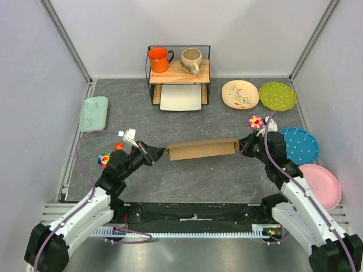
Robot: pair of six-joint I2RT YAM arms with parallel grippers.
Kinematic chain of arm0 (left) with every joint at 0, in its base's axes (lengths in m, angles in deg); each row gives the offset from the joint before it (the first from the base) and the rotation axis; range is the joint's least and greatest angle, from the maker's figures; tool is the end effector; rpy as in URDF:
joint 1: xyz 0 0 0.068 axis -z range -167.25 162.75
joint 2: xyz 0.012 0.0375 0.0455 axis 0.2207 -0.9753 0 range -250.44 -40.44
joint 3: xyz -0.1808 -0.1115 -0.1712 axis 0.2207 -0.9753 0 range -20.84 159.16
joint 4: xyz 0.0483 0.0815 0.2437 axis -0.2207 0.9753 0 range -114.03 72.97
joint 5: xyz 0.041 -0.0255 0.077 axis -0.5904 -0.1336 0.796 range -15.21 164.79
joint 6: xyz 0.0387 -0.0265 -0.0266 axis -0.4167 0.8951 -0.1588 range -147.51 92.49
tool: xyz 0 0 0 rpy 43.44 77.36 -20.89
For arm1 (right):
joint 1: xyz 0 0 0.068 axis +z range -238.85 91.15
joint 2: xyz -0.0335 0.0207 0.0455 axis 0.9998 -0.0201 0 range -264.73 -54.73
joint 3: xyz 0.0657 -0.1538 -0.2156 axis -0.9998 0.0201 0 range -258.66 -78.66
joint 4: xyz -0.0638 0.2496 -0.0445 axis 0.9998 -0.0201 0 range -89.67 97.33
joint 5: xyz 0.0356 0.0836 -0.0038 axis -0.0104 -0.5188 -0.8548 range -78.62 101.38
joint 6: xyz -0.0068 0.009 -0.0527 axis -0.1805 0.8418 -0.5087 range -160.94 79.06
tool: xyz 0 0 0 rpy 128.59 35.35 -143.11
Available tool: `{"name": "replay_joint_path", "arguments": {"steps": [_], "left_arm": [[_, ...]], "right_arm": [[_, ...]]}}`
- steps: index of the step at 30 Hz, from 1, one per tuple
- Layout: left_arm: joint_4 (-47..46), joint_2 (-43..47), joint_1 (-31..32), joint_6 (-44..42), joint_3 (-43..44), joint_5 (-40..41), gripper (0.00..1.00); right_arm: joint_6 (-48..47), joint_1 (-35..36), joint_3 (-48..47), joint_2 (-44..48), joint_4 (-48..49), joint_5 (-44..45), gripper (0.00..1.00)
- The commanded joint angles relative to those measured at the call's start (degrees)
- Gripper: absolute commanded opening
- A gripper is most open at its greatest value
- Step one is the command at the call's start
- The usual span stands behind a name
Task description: Fold the paper box
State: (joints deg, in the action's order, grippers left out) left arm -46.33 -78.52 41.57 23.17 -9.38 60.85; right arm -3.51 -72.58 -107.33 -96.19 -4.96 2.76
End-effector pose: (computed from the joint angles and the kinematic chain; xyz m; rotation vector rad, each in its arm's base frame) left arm 0.1416 -0.0878 0.2121 -0.1402 1.7959 -1.2294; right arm 0.1648 0.0536 0.2463 0.2840 2.0644 0.7380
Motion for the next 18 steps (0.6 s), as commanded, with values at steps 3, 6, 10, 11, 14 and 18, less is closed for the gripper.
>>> {"name": "replay_joint_path", "arguments": {"steps": [3,6,10,11,14,18], "left_arm": [[3.8,-0.1,0.5,0.8,3.5,-2.6,0.02],[5.6,-0.5,0.5,1.1,4.6,-1.2,0.02],[10.3,-2.6,0.5,0.7,8.9,1.1,0.02],[13.2,-3.2,0.5,0.3,10.1,2.0,0.02],[16.1,-5.8,0.4,0.4,14.6,1.5,0.02],[19.5,-8.2,0.4,1.1,19.8,-1.0,0.02]], "right_arm": [[2.5,0.8,-3.8,-2.8,1.0,-2.9,0.00],[3.3,0.8,-3.8,-3.8,1.3,-1.9,0.00],[4.6,0.8,-5.3,-6.0,1.2,-1.1,0.00],[4.9,0.8,-5.8,-7.1,0.7,-0.9,0.00],[5.7,0.8,-8.5,-9.8,-1.5,-0.6,0.00],[5.8,0.7,-12.4,-10.5,-4.4,-0.8,0.00]]}}
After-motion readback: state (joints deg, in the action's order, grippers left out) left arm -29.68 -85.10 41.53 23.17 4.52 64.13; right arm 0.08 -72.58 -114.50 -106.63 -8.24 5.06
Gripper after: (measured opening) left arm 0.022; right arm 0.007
